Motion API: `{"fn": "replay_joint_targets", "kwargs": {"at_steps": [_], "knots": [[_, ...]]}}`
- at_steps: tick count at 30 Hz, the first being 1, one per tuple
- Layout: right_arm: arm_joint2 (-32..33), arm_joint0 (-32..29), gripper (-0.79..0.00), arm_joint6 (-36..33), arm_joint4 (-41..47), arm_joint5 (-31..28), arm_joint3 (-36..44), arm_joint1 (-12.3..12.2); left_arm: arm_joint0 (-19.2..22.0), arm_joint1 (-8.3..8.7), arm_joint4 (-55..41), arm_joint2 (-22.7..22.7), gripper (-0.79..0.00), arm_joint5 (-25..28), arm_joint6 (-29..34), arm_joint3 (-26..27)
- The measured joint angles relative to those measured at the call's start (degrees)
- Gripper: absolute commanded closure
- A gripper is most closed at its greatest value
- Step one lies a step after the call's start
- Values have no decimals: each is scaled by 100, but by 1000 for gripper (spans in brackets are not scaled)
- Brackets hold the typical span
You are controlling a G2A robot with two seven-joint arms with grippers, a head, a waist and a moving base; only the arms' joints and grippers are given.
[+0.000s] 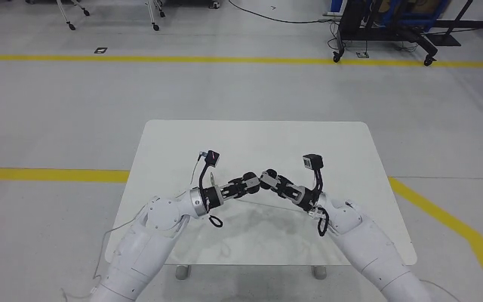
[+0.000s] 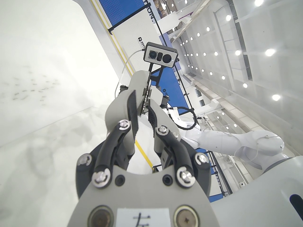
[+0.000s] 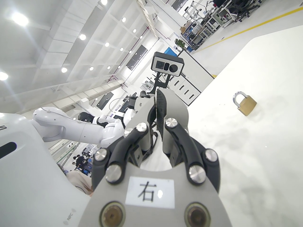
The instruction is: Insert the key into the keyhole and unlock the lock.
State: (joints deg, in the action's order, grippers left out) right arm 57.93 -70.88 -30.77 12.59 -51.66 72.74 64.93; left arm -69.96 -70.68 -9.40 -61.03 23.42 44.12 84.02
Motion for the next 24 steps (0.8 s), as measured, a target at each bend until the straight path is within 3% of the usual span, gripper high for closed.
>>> {"fn": "replay_joint_targets", "kwargs": {"at_steps": [8, 9, 10, 24], "knots": [[5, -13, 0, -88, -63, 146, 31, 4, -4, 15, 75, -16, 0, 4, -79, -8], [5, -13, -305, -100, -56, 153, 35, 5, -3, 17, 106, -17, 0, 3, -95, 0], [6, -13, -785, -115, -45, 160, 37, 6, -5, 19, 145, -18, 0, 2, -117, 11], [36, -22, -785, -123, 34, 179, 66, 8, -76, 43, 22, -116, 0, -87, -226, 131]]}}
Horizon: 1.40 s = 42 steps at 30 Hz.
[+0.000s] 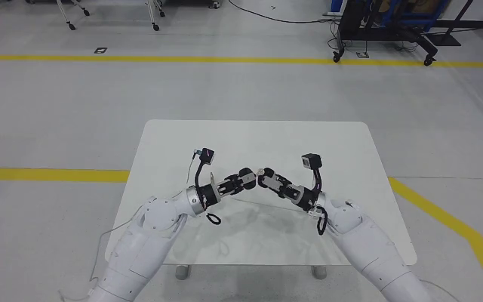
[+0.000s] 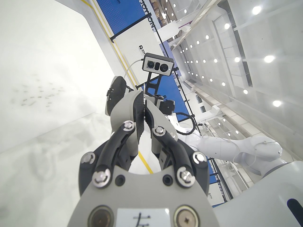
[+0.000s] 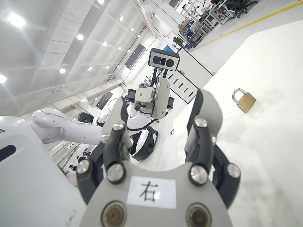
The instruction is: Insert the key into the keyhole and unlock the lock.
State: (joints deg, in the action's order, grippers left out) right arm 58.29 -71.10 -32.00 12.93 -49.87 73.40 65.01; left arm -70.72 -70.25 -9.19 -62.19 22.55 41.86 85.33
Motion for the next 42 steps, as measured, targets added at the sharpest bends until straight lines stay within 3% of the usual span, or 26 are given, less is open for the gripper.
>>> {"fn": "replay_joint_targets", "kwargs": {"at_steps": [9, 14, 24, 42], "knots": [[39, 17, -785, -20, -67, 22, 11, -13, -125, 63, 337, -162, 0, -123, 1, 214], [552, 106, -785, -1019, -1170, 44, 248, -254, -246, 218, 599, -556, 0, -322, 777, 569], [1165, -111, -785, -2332, -855, 194, 967, -567, 19, 329, 834, -540, 0, -140, 1845, 560], [1093, -148, -785, -2323, -744, 300, 1024, -564, 44, 311, 867, -346, 0, -237, 1552, 556]]}}
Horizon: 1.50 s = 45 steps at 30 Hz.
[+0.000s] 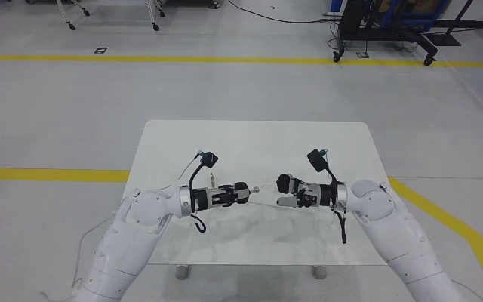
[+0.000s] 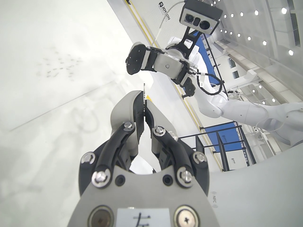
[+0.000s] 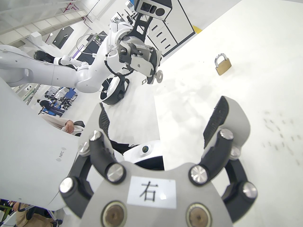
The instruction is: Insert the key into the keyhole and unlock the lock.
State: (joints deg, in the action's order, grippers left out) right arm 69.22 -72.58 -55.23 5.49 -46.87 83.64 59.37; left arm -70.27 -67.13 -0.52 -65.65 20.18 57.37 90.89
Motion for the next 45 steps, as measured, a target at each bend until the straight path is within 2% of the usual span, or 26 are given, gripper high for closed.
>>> {"fn": "replay_joint_targets", "kwargs": {"at_steps": [5, 6, 7, 9, 11, 14, 16, 23, 30, 33, 34, 36, 45], "knots": [[-269, 198, -785, -355, 396, 190, -139, 9, 102, -10, -251, 119, 0, 78, 57, -115], [-328, 261, -763, -431, 449, 223, -185, 14, 126, -10, -291, 130, 0, 83, 74, -146], [-412, 352, -702, -505, 497, 280, -246, 22, 154, -10, -342, 148, 0, 90, 96, -186], [-538, 485, -440, -563, 540, 343, -339, 36, 193, -10, -415, 182, 0, 105, 150, -233], [-682, 618, -419, -579, 622, 362, -419, 53, 229, -8, -455, 223, 0, 117, 218, -253], [-852, 769, -443, -593, 787, 375, -520, 63, 252, 1, -456, 257, 0, 140, 265, -262], [-952, 858, -425, -629, 864, 410, -577, 62, 259, 8, -451, 271, 0, 176, 267, -256], [-1237, 1072, -289, -703, 1026, 485, -707, 49, 236, 29, -417, 270, 0, 325, 93, -205], [-1396, 1129, -286, -678, 1311, 460, -727, -12, 189, 61, -316, 306, 0, 345, 82, -119], [-1427, 1158, -252, -659, 1354, 441, -765, -44, 157, 76, -309, 288, 0, 364, 30, -74], [-1440, 1168, -209, -652, 1374, 434, -774, -56, 142, 83, -302, 279, 0, 369, 6, -60], [-1463, 1181, 0, -641, 1400, 423, -777, -73, 116, 93, -287, 269, 0, 374, -22, -42], [-1685, 1281, 0, -698, 1574, 480, -764, -138, 35, 142, -253, 250, 0, 395, -17, 41]]}}
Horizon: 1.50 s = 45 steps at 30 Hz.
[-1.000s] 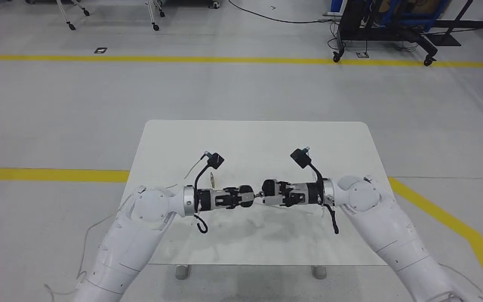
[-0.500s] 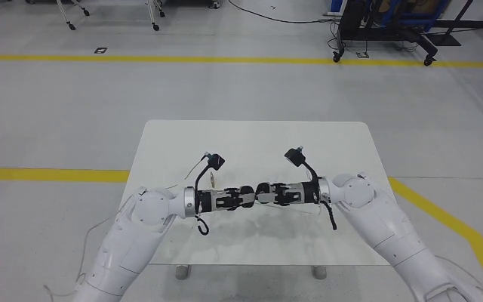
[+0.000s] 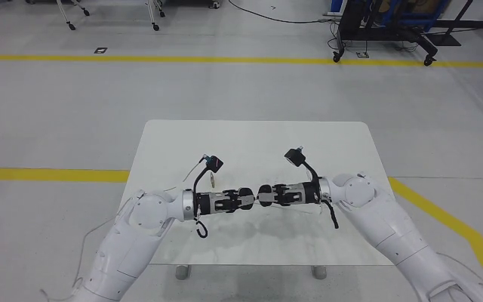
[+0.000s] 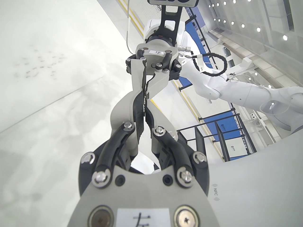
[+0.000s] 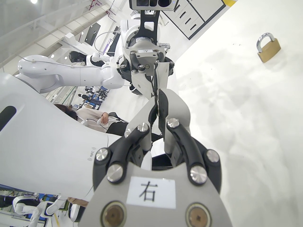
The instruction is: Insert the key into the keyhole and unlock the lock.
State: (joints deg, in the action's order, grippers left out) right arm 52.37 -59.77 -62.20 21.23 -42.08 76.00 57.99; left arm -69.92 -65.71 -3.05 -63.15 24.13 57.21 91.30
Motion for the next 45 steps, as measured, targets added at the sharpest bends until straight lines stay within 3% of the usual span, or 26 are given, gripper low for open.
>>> {"fn": "replay_joint_targets", "kwargs": {"at_steps": [2, 3, 18, 25, 32, 42, 45], "knots": [[-42, 29, 0, 5, 18, -5, -12, -14, 1, 10, -4, -2, 0, -4, 11, 3], [-59, 40, 0, 11, 26, -11, -16, -20, 4, 14, 7, -8, -785, -20, 0, 3], [-110, 71, 0, 151, 173, -151, -96, -81, -20, 26, 58, -59, -785, -66, -135, 28], [-110, 71, 0, 150, 173, -150, -96, -81, -463, 228, 426, -1068, -785, -78, -517, 507], [-110, 71, 0, 150, 173, -150, -96, -81, -686, 349, 1318, -1563, -785, -495, -644, 908], [-110, 71, 0, 150, 173, -150, -96, -81, -720, 357, 1418, -1586, -785, -601, -770, 935], [-110, 71, 0, 150, 173, -150, -96, -81, -706, 391, 2112, -1409, -785, -1149, -480, 1006]]}}
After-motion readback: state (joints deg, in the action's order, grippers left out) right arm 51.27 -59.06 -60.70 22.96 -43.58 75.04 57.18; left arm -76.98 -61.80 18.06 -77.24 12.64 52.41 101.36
